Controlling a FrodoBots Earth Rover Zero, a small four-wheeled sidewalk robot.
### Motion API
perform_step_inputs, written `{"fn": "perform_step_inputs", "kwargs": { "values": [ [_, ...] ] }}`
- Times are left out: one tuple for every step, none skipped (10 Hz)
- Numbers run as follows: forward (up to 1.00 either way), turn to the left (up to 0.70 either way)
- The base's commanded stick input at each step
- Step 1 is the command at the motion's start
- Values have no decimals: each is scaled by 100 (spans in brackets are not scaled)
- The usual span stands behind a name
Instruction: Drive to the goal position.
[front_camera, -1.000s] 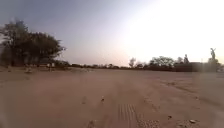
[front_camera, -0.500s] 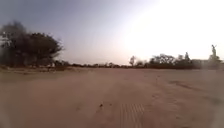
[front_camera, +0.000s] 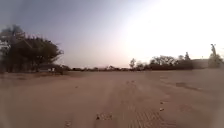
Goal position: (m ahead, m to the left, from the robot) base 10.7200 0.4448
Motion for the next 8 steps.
{"fn": "perform_step_inputs", "kwargs": {
  "values": [
    [70, 0],
    [70, 0],
    [70, 0],
    [70, 0],
    [70, 0],
    [70, 0],
    [70, 0],
    [70, 0]
  ]
}}
